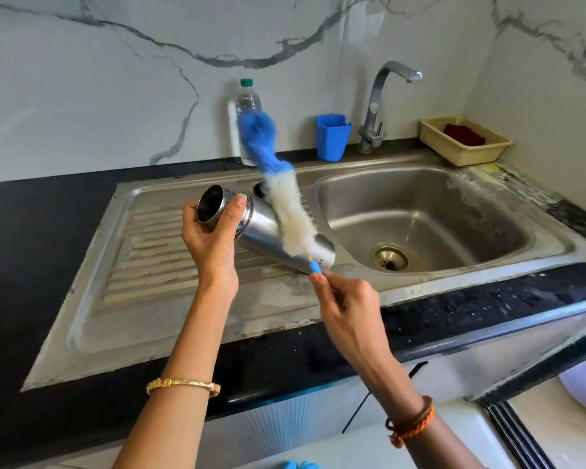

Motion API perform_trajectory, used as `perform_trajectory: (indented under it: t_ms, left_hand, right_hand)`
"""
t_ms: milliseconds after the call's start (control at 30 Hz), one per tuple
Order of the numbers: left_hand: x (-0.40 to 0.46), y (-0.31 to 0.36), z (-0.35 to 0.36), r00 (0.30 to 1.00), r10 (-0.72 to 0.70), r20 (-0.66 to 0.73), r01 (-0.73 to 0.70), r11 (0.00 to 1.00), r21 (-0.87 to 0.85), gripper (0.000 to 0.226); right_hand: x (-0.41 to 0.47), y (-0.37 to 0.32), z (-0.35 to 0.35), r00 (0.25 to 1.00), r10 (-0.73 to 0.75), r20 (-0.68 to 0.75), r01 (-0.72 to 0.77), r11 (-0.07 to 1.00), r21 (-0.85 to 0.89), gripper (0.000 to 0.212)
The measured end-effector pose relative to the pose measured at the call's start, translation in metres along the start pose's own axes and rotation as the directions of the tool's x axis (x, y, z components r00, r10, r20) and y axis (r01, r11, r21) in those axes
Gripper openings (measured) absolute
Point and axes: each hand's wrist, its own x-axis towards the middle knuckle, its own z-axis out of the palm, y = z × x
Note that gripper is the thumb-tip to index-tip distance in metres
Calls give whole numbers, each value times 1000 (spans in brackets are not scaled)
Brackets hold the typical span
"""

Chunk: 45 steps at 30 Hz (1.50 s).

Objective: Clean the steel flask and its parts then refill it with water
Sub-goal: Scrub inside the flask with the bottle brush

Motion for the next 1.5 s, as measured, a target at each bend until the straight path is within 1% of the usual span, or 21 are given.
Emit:
perform_trajectory:
  t_ms: [33, 100, 267, 333, 433, 500, 567, 633, 700, 733, 800, 867, 933, 967, 1067, 1133, 1167, 1233, 1367, 1433, 1500]
  left_hand:
    - [0, 0, -1, 1000, 11, 7, -11, 1000, -15, 30]
    - [1, 0, -6, 999, 32, 17, -31, 999, -18, 38]
    - [3, 2, -15, 999, 22, 40, -22, 1000, -9, 46]
    - [4, 3, -11, 997, 17, 81, -18, 1000, 8, 44]
    - [6, 5, -2, 994, 5, 110, -8, 999, 33, 39]
    - [10, 5, -2, 994, -28, 105, 27, 1000, 13, 31]
    - [14, 4, -6, 993, -68, 94, 71, 997, -30, 28]
    - [13, 2, -9, 992, -66, 105, 66, 998, 10, 39]
    - [7, 1, -6, 988, -64, 140, 59, 997, 40, 49]
    - [3, 2, -2, 987, -48, 156, 42, 998, 41, 50]
    - [2, 1, 3, 985, 19, 171, -27, 999, 45, 53]
    - [5, 1, 3, 986, 38, 164, -45, 998, 40, 68]
    - [7, -1, 0, 988, 9, 157, -11, 1000, 17, 85]
    - [7, -3, -2, 988, -2, 155, 0, 1000, 8, 87]
    - [5, -3, -9, 991, -16, 130, 20, 999, -31, 83]
    - [5, -2, -13, 993, -19, 116, 23, 999, -32, 80]
    - [5, 0, -13, 992, -21, 127, 25, 999, -29, 78]
    - [1, 2, -11, 987, -28, 161, 35, 999, -40, 71]
    - [-9, 0, 0, 988, -49, 148, 60, 995, -74, 37]
    - [-11, -1, 3, 992, -40, 119, 45, 998, -48, 39]
    - [-11, 1, 2, 994, -39, 102, 41, 999, -19, 48]
  right_hand:
    - [0, -6, 1, 999, -36, 9, 36, 999, 1, 32]
    - [6, 1, 1, 1000, -8, 3, 8, 1000, -30, 31]
    - [10, 41, -15, 965, 258, -43, -261, 956, -135, 49]
    - [7, 28, -13, 982, 180, -52, -186, 973, -137, 47]
    - [-1, -2, 0, 998, -34, -51, 32, 999, -39, 27]
    - [-1, -3, 6, 997, -51, -50, 49, 997, -53, 26]
    - [3, 16, 3, 997, 48, -63, -55, 992, -114, 27]
    - [6, 36, -6, 977, 203, -69, -212, 964, -160, 32]
    - [7, 38, -11, 964, 254, -78, -264, 947, -184, 41]
    - [6, 32, -10, 974, 216, -74, -226, 959, -172, 42]
    - [2, 11, -7, 994, 81, -68, -86, 993, -81, 30]
    - [-4, -7, -4, 997, -7, -80, 9, 1000, 22, 24]
    - [-5, -7, -4, 996, -25, -83, 29, 998, 54, 24]
    - [-5, 0, -5, 996, -1, -84, 4, 999, 36, 24]
    - [-1, 31, -8, 980, 162, -117, -170, 983, -71, 25]
    - [0, 41, -11, 951, 278, -137, -291, 953, -85, 34]
    - [0, 41, -12, 945, 295, -143, -308, 948, -82, 38]
    - [-4, 25, -11, 964, 227, -136, -238, 969, -67, 38]
    - [-17, -13, -1, 996, 54, -70, -49, 996, 70, 21]
    - [-20, -12, 1, 997, 57, -56, -52, 995, 82, 23]
    - [-18, 3, -3, 988, 129, -86, -124, 991, 55, 24]
